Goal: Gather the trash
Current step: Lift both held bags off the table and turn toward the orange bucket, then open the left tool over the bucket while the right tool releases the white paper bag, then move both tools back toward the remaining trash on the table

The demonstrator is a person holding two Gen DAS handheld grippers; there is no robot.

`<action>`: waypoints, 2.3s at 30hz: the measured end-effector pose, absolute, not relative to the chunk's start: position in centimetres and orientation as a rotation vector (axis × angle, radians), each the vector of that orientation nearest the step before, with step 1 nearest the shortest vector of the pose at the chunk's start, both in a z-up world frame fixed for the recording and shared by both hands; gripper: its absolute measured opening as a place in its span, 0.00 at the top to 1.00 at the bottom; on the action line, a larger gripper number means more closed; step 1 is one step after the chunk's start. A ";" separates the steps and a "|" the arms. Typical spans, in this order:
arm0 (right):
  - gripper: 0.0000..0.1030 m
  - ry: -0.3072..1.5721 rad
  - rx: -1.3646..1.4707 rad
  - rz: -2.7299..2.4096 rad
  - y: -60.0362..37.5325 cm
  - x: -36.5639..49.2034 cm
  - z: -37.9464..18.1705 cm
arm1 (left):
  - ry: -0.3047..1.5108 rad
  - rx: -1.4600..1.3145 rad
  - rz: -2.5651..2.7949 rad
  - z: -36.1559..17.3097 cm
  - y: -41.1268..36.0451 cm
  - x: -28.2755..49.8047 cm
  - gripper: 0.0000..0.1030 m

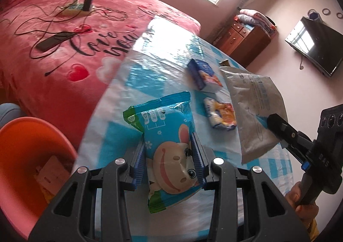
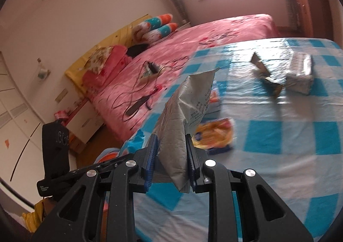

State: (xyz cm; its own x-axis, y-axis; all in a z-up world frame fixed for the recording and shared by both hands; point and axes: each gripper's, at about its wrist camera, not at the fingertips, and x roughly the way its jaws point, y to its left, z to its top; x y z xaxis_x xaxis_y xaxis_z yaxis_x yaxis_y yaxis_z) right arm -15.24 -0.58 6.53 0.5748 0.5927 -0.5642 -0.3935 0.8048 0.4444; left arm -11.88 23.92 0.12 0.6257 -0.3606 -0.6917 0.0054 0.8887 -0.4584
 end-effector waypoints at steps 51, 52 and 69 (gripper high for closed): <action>0.11 0.916 0.084 0.825 17.3 -17.3 4.3 | 0.920 -0.509 0.291 -6.0 40.8 -20.3 0.21; 0.10 0.905 0.079 0.804 16.8 -17.2 4.4 | 0.924 -0.513 0.290 -6.0 40.8 -20.2 0.21; 0.09 0.895 0.078 0.650 12.1 -15.7 3.4 | 0.911 -0.483 0.221 -3.6 37.3 -18.9 0.19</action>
State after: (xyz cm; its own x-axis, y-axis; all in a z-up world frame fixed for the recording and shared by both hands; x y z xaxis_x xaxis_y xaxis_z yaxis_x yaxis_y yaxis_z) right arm -15.68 12.12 3.40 0.4487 0.5563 -0.6995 -0.4936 0.8067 0.3250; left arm -18.90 37.34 -3.57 0.5997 -0.0182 -0.8001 -0.3824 0.8717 -0.3064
